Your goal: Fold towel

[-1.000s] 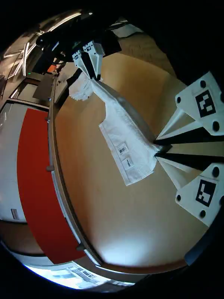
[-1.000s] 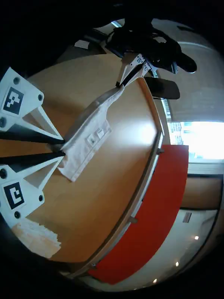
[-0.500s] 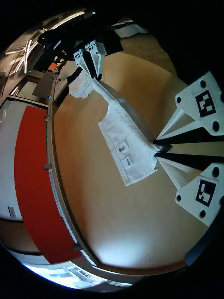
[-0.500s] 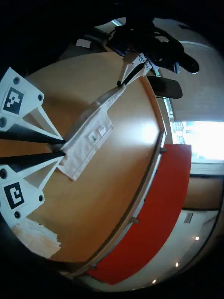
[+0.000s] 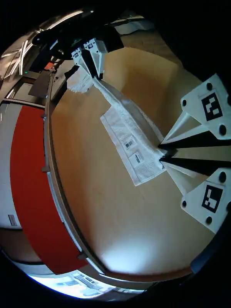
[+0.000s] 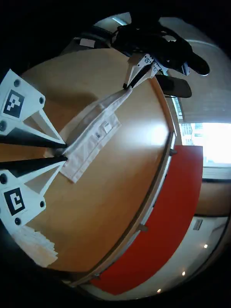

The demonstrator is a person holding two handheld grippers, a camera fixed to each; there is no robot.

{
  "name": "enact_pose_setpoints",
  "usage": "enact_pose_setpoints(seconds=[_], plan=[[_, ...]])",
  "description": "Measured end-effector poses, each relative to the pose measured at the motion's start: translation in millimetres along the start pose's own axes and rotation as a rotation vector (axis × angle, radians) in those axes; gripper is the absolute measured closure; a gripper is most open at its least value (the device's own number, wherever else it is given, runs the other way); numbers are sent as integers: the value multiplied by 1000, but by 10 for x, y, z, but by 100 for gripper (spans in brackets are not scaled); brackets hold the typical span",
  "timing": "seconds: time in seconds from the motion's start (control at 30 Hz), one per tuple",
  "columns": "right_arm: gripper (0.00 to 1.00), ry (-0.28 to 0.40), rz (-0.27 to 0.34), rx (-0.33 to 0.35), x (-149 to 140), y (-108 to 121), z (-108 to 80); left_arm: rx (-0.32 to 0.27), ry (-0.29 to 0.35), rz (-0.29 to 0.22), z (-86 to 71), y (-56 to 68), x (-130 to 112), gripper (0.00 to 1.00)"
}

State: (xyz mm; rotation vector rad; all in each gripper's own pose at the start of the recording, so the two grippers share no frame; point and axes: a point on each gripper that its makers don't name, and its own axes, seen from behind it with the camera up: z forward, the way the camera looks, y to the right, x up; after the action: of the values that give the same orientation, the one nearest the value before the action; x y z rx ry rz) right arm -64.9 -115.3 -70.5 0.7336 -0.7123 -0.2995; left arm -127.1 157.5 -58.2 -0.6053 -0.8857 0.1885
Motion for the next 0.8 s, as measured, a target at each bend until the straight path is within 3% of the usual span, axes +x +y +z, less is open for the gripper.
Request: enact_pose_setpoints(seconds=[0.27, 0.8], plan=[[84, -26, 2, 9, -74, 78, 193, -3, -20, -27, 244, -117, -11, 85], [84, -84, 16, 22, -266, 161, 447, 1, -61, -16, 588, -202, -109, 85]])
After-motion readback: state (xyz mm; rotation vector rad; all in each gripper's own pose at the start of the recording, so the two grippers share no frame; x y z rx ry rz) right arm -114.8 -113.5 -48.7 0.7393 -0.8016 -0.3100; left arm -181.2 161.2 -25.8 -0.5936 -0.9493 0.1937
